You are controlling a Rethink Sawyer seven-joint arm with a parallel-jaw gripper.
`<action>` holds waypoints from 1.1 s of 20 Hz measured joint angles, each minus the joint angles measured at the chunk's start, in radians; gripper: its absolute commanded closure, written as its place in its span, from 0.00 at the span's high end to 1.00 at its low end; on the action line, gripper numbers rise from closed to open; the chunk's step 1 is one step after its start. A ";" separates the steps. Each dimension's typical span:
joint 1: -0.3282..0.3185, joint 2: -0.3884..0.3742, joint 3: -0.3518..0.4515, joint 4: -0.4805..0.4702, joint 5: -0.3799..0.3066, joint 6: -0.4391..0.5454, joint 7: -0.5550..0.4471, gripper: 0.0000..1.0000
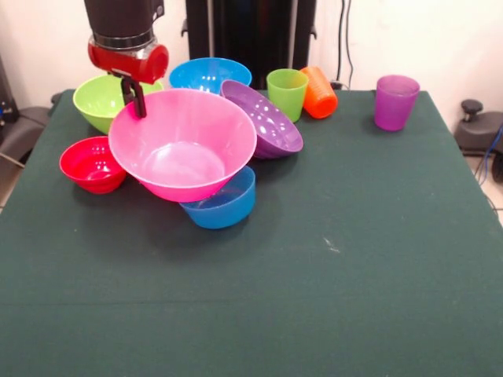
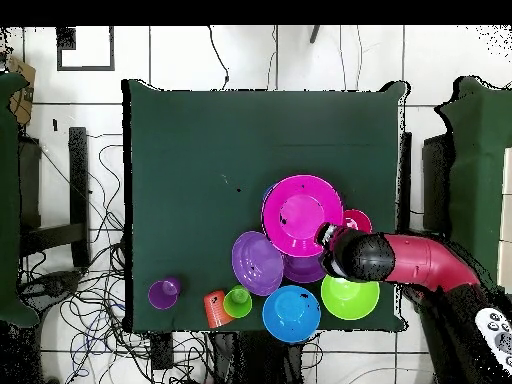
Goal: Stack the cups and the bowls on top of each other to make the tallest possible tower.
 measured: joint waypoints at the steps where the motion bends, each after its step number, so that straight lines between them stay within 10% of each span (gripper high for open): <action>1: 0.000 0.000 0.000 0.001 0.001 0.000 0.000 0.00; 22: 0.090 0.000 0.001 0.010 0.067 -0.004 0.000 0.00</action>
